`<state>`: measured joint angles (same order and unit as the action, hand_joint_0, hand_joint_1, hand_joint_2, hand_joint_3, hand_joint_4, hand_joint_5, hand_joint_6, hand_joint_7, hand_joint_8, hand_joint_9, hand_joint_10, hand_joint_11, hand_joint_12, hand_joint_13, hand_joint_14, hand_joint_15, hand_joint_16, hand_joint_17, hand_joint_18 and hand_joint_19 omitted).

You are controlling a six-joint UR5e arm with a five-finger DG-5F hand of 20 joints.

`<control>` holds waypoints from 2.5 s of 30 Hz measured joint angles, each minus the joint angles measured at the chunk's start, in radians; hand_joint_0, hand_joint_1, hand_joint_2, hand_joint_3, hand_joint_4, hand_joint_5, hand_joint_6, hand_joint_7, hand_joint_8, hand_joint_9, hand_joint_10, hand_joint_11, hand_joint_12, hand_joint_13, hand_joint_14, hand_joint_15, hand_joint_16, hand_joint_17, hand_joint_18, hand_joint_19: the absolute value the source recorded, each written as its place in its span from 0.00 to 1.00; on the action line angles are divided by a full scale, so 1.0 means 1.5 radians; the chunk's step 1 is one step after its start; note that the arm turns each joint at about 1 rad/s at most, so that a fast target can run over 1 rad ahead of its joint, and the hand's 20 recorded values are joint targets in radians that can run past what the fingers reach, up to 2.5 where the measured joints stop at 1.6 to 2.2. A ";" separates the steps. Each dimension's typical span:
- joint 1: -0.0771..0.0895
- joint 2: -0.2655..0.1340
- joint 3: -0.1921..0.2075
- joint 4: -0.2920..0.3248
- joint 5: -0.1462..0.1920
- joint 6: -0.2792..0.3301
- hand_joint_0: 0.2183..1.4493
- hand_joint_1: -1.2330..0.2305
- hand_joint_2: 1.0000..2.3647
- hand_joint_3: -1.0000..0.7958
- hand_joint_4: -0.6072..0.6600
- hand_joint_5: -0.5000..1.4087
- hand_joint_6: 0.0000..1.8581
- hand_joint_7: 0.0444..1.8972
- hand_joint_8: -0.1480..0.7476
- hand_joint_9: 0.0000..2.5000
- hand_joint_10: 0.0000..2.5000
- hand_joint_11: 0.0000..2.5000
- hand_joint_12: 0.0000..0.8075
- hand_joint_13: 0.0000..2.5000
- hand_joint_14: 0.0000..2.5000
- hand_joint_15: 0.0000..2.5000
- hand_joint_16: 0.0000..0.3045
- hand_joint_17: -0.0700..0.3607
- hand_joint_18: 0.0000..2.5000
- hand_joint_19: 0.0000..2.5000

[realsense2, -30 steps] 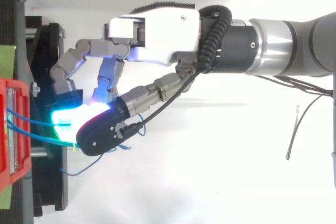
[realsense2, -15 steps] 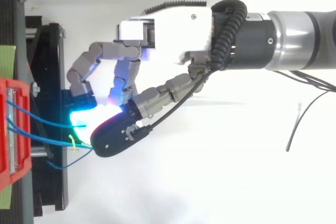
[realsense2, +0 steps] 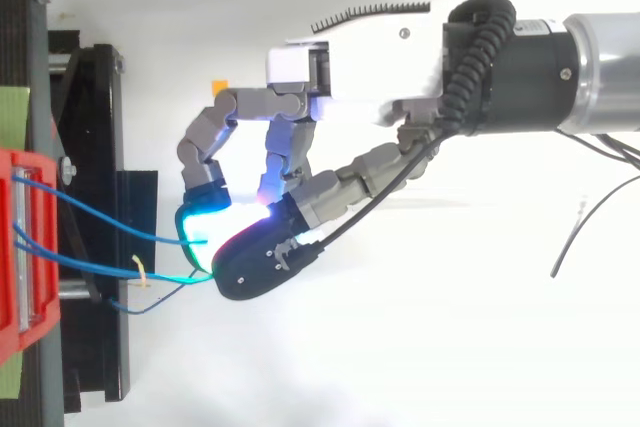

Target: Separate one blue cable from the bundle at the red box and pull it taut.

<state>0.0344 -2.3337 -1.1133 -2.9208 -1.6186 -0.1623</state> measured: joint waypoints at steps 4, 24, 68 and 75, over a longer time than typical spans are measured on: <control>0.002 0.000 -0.011 -0.001 0.000 0.016 0.36 0.33 0.01 0.48 0.51 0.18 0.49 0.54 0.62 0.55 0.00 0.60 0.50 0.56 0.01 0.53 0.18 0.44 0.46 0.30; 0.009 0.002 -0.072 0.094 -0.003 0.090 0.37 0.32 0.01 0.48 0.51 0.18 0.49 0.53 0.58 0.55 0.17 0.63 0.49 0.56 0.29 0.63 0.18 0.45 0.48 0.34; -0.010 0.092 -0.073 -0.085 -0.022 0.061 0.38 0.33 0.01 0.45 0.51 0.18 0.49 0.53 0.56 0.53 0.23 0.63 0.48 0.55 0.37 0.61 0.18 0.45 0.48 0.36; -0.010 0.092 -0.073 -0.085 -0.022 0.061 0.38 0.33 0.01 0.45 0.51 0.18 0.49 0.53 0.55 0.53 0.22 0.63 0.47 0.55 0.36 0.62 0.18 0.44 0.48 0.36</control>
<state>0.0199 -2.1953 -1.2225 -3.0480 -1.6521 -0.0706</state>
